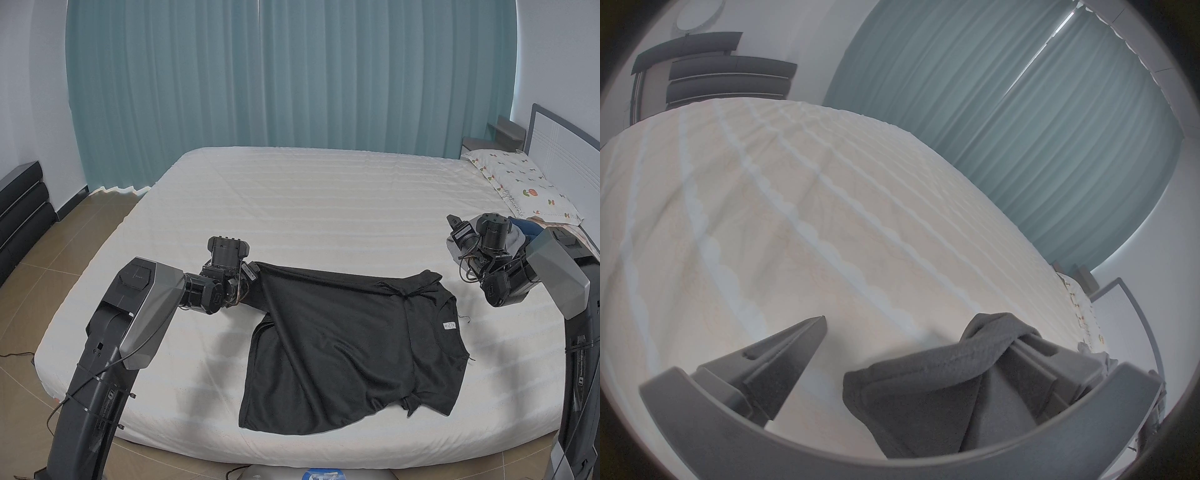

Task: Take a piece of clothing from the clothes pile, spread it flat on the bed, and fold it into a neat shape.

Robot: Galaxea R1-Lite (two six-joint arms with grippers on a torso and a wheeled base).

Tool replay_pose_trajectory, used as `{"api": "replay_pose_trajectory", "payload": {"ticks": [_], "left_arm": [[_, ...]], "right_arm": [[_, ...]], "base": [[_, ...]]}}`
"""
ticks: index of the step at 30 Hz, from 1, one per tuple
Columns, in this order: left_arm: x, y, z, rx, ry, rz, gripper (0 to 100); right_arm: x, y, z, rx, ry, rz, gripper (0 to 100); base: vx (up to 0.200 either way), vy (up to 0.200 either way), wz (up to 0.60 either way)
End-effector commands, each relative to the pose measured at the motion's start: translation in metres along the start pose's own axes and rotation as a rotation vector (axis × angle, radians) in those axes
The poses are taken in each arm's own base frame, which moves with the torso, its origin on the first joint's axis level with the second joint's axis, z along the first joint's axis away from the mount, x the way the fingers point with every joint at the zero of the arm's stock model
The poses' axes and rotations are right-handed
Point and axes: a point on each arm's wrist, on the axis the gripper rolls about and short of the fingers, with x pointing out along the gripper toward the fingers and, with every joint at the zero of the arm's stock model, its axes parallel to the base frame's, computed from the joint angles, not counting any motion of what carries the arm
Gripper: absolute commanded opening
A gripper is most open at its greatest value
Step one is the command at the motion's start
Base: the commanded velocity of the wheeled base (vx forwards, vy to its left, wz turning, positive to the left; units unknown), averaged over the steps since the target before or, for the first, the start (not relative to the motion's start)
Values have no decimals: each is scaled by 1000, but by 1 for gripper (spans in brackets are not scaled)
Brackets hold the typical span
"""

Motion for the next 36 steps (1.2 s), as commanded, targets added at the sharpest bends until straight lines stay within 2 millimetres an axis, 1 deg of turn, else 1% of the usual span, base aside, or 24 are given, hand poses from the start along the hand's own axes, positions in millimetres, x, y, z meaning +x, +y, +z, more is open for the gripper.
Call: {"api": "replay_pose_trajectory", "payload": {"ticks": [1, 3, 5, 7, 8, 9, 12, 15, 16, 18, 20, 21, 22, 24, 25, 26, 27, 29, 31, 36], "left_arm": [[4, 15, 0, 21, 49, 72, 100], [2, 20, -1, 51, 91, 112, 100], [2, 23, 1, 60, 107, 119, 100], [-2, 22, 11, 46, 118, 105, 100], [-4, 20, 15, 39, 119, 94, 100], [-10, 16, 22, 31, 124, 71, 100], [-25, 7, 35, -8, 192, 27, 100], [-52, -6, 50, -44, 319, -28, 100], [-52, -6, 50, -44, 319, -28, 100], [-71, -11, 60, -52, 409, -57, 100], [-79, -13, 65, -56, 420, -62, 100], [-79, -12, 65, -56, 422, -60, 100], [-83, -10, 65, -58, 431, -47, 100], [-89, -3, 63, -58, 454, -36, 100], [-96, 1, 64, -60, 463, -30, 100], [-98, 2, 64, -62, 467, -29, 100], [-107, 5, 63, -65, 480, -51, 100], [-114, 7, 62, -67, 482, -70, 100], [-125, 14, 56, -68, 484, -75, 100], [-144, 32, 31, -59, 471, -84, 100]], "right_arm": [[-3, -28, -22, -27, 114, -85, 100], [-11, -35, -28, -32, 182, -93, 100], [-19, -37, -26, -31, 219, -87, 100], [-33, -39, -21, -27, 269, -77, 100], [-37, -41, -20, -25, 281, -77, 100], [-44, -42, -18, -24, 300, -76, 100], [-63, -45, -14, -24, 342, -66, 100], [-84, -46, -11, -27, 379, -56, 100], [-84, -46, -11, -27, 379, -56, 100], [-99, -45, -7, -23, 402, -38, 100], [-109, -44, -5, -20, 424, -36, 100], [-110, -44, -4, -20, 425, -35, 100], [-120, -46, -4, -20, 451, -46, 100], [-128, -49, -5, -21, 469, -63, 100], [-133, -51, -5, -28, 478, -74, 100], [-134, -52, -6, -33, 483, -77, 100], [-141, -60, -6, -51, 497, -106, 100], [-145, -66, -5, -60, 504, -125, 100], [-151, -73, -6, -58, 514, -147, 100], [-168, -86, -12, -48, 562, -209, 100]], "base": [[0, 0, 0], [0, 0, 0], [0, 0, 0], [0, 0, 0], [0, 0, 0], [0, 0, 0], [0, 0, 0], [0, 0, 0], [0, 0, 0], [0, 0, 0], [0, 0, 0], [0, 0, 0], [0, 0, 0], [0, 0, 0], [0, 0, 0], [0, 0, 0], [0, 0, 0], [0, 0, 0], [0, 0, 0], [0, 0, 0]]}}
